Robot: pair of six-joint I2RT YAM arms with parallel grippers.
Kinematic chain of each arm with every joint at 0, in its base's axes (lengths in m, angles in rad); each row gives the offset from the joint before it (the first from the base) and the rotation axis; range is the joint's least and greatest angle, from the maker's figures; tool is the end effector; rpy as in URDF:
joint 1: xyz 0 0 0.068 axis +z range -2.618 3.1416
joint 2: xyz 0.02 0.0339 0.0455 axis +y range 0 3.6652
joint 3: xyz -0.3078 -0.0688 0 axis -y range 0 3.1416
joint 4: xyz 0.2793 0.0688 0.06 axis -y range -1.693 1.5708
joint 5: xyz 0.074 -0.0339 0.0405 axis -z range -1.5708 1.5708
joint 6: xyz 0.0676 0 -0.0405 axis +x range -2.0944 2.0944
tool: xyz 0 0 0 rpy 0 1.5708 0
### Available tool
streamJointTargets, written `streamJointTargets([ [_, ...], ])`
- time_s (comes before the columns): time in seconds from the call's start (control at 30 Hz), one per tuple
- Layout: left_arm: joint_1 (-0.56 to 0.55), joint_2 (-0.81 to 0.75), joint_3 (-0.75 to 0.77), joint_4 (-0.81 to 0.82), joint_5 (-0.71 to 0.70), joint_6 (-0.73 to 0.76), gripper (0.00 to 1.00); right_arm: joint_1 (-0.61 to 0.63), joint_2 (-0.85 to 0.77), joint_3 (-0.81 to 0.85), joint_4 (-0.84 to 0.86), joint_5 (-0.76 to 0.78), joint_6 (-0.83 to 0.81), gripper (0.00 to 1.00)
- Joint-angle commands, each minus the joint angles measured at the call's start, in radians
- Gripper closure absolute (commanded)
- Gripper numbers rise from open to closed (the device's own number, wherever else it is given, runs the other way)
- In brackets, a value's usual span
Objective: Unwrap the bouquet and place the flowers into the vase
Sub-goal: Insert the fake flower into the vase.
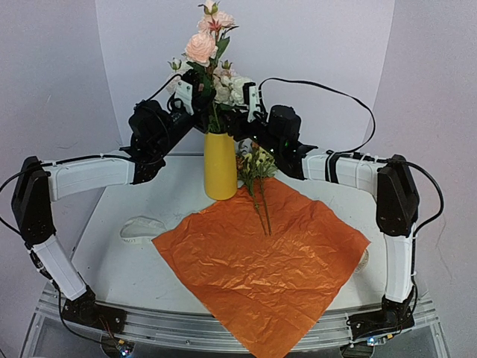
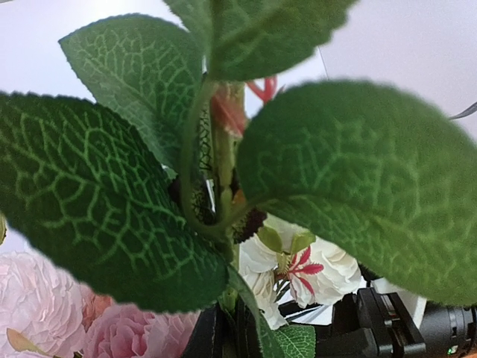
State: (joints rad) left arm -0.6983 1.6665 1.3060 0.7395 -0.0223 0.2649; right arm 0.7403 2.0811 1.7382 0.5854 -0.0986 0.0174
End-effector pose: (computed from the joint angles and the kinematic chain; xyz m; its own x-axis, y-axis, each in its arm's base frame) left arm 0.3559 -0.2968 0.4299 0.4376 -0.0256 -0.8988 0.5308 0.8142 0.2353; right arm 0.4316 0.4033 0.3786 0.1643 0.1736 -0.9710 -0.7448 0.6673 -0.0067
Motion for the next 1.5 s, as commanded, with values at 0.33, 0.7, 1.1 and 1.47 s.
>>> streamJointTargets([
  [0.33, 0.009, 0.076, 0.008, -0.107, -0.054, -0.009, 1.0, 0.002, -0.015, 0.009, 0.04, 0.02, 0.032, 0.44],
  [0.7, 0.009, 0.072, -0.071, -0.104, -0.013, -0.107, 1.0, 0.001, -0.008, 0.013, 0.041, 0.029, 0.031, 0.45],
  [1.1, 0.002, -0.037, -0.178, -0.13, 0.062, -0.252, 1.0, 0.001, -0.024, -0.025, 0.04, 0.076, 0.041, 0.47],
  [1.47, 0.002, -0.018, -0.001, -0.306, -0.014, -0.169, 1.0, -0.005, -0.006, 0.0, 0.028, 0.069, 0.05, 0.46],
])
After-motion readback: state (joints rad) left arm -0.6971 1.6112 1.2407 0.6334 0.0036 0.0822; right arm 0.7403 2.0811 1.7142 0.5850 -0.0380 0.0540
